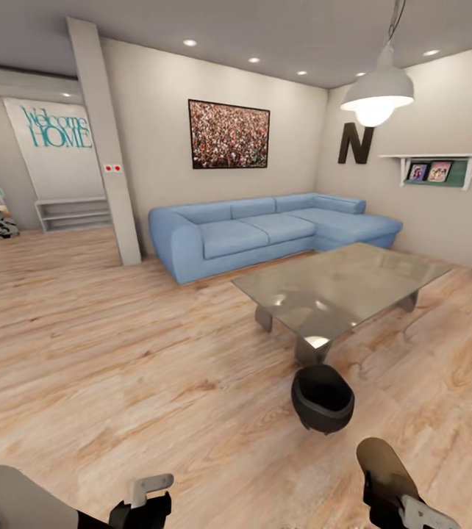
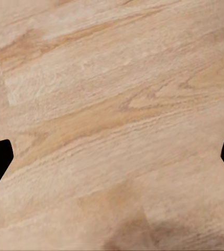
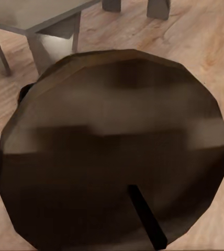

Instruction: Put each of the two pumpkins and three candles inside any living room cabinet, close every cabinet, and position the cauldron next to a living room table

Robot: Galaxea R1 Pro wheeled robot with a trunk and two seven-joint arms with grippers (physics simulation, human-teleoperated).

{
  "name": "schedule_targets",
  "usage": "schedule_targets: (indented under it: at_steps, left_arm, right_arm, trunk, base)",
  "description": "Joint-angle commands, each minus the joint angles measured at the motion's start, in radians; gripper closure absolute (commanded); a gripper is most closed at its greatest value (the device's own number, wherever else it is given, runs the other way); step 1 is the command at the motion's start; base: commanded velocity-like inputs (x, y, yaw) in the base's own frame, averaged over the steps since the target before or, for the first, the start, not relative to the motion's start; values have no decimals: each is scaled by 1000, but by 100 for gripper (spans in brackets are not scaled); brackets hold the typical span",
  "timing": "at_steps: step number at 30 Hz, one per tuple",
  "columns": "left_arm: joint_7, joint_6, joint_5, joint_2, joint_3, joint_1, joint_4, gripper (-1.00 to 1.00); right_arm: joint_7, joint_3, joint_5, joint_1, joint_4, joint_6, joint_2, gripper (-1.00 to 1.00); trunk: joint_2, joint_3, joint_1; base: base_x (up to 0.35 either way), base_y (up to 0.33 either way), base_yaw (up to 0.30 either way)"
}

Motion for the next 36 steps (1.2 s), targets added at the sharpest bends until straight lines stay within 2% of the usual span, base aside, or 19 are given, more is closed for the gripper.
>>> schedule_targets:
  at_steps: [1, 3, 6, 19, 36]
  left_arm:
    - [2, -3, 2, -18, -3, 11, 23, -100]
    - [2, -2, 2, -46, -3, 32, 68, -100]
    - [2, -2, 2, -66, -3, 47, 96, -100]
    - [-7, -2, 1, -82, -3, 62, 104, -100]
    - [-22, -3, 1, -86, -3, 65, 105, -100]
  right_arm:
    - [4, -1, -9, 0, 0, -6, 0, 100]
    - [4, -2, -9, 0, 2, -13, -2, 100]
    - [4, -3, -10, 0, 1, -25, -3, 100]
    - [7, -18, -5, 0, 22, -34, -3, 100]
    - [8, -17, -4, 0, 60, -34, -3, 100]
  trunk:
    - [0, 0, 0]
    - [0, 1, 0]
    - [0, 3, 0]
    - [0, 10, 0]
    - [0, 20, 0]
  base:
    - [0, -241, -273]
    - [0, -274, -273]
    - [0, -299, -274]
    - [0, -311, -274]
    - [-38, -310, -274]
